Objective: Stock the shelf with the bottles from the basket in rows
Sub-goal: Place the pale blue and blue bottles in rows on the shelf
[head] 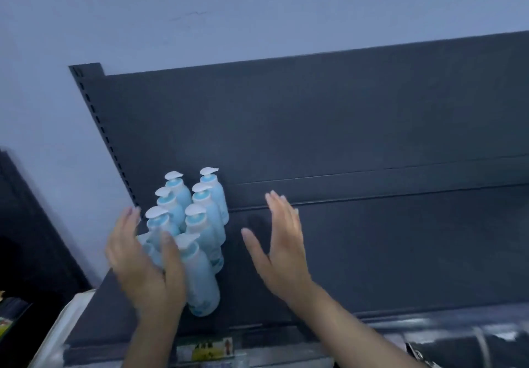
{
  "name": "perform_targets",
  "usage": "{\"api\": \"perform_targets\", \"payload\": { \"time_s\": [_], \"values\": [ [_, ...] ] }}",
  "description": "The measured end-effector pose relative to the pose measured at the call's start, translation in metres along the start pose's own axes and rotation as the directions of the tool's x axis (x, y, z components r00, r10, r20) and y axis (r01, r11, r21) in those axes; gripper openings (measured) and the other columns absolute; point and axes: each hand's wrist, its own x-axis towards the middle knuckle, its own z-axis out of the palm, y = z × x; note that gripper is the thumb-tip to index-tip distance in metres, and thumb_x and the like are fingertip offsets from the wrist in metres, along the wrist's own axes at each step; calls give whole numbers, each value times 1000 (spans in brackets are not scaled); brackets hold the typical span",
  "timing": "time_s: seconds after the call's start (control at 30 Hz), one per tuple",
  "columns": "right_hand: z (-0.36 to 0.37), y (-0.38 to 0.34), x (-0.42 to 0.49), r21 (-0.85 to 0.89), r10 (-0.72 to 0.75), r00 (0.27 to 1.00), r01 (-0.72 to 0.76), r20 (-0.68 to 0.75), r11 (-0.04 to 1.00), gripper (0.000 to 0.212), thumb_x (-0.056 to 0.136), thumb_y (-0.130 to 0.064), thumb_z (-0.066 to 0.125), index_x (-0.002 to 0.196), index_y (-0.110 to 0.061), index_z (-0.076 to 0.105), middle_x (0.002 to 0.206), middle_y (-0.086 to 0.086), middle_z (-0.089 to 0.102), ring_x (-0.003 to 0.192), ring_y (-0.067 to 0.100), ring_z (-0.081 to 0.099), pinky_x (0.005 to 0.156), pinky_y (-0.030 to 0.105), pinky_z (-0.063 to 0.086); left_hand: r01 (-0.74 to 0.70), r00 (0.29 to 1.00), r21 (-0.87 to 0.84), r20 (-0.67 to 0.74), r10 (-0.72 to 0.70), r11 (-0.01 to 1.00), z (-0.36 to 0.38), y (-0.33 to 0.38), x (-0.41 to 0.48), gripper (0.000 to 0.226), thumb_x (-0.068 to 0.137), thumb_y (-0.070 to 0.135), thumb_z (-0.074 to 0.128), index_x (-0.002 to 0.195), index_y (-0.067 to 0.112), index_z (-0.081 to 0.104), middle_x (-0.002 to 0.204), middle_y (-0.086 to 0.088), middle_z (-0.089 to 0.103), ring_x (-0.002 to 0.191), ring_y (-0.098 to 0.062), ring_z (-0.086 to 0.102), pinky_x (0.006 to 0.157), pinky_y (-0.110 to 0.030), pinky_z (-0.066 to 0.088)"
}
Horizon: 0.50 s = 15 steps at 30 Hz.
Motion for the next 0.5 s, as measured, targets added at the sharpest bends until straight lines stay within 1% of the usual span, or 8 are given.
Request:
{"api": "perform_targets", "payload": {
  "time_s": [0.03, 0.07, 0.1, 0.13, 0.2, 0.3, 0.4, 0.5],
  "values": [
    [-21, 4, 19, -135, -57, 998, 52, -30, 989, 66, 92, -54, 34, 144, -14, 27, 152, 3, 27, 143, 17, 13, 117, 43, 9, -120, 990, 115, 88, 110, 986, 20, 20, 7, 55, 88, 32, 40, 134, 0, 40, 140, -23, 41, 130, -38, 35, 112, -41, 19],
    [-43, 6, 36, -279, -115, 992, 95, -56, 956, 63, 93, -49, 32, 145, -13, 26, 153, 5, 25, 144, 20, 10, 117, 42, 3, -223, 967, 214, 172, 188, 951, 40, 41, 12, 57, 89, 34, 38, 137, 3, 39, 145, -21, 37, 133, -39, 32, 111, -49, 16],
    [-66, 9, 49, -398, -156, 984, 111, -82, 911, 61, 94, -45, 32, 146, -13, 24, 154, 7, 23, 144, 23, 9, 117, 42, 0, -304, 939, 268, 243, 242, 914, 60, 64, 14, 59, 91, 37, 36, 140, 6, 36, 149, -18, 33, 136, -38, 28, 111, -56, 13],
    [-87, 13, 58, -487, -179, 978, 104, -109, 867, 60, 95, -43, 31, 146, -14, 23, 155, 8, 21, 144, 25, 9, 116, 43, -2, -369, 909, 275, 305, 283, 888, 78, 84, 13, 60, 92, 39, 34, 143, 8, 33, 152, -15, 28, 139, -38, 23, 110, -59, 8],
    [-131, 25, 67, -610, -197, 968, 63, -155, 790, 59, 95, -40, 32, 147, -15, 22, 155, 9, 20, 144, 27, 9, 115, 45, 0, -462, 854, 229, 376, 360, 857, 109, 120, 4, 62, 94, 42, 29, 147, 10, 24, 156, -12, 18, 142, -35, 12, 110, -60, 1],
    [-196, 44, 58, -724, -156, 962, -58, -225, 687, 58, 95, -39, 33, 147, -14, 23, 155, 10, 21, 144, 28, 12, 115, 45, 0, -525, 796, 125, 423, 433, 842, 143, 171, -22, 63, 96, 42, 28, 149, 11, 17, 158, -12, 9, 144, -34, 3, 110, -59, -5],
    [-263, 65, 32, -782, -94, 951, -183, -294, 595, 58, 95, -40, 32, 147, -15, 23, 155, 10, 22, 144, 28, 13, 114, 44, -1, -543, 743, -19, 455, 491, 840, 169, 228, -61, 63, 96, 42, 28, 150, 10, 16, 158, -13, 8, 144, -35, 3, 110, -59, -6],
    [-330, 88, -1, -802, -33, 932, -291, -360, 521, 58, 94, -40, 31, 147, -16, 23, 155, 9, 21, 144, 27, 11, 114, 45, -1, -561, 694, -138, 460, 554, 817, 193, 283, -111, 63, 96, 42, 28, 149, 10, 17, 157, -13, 9, 144, -35, 3, 111, -59, -6]
  ]
}}
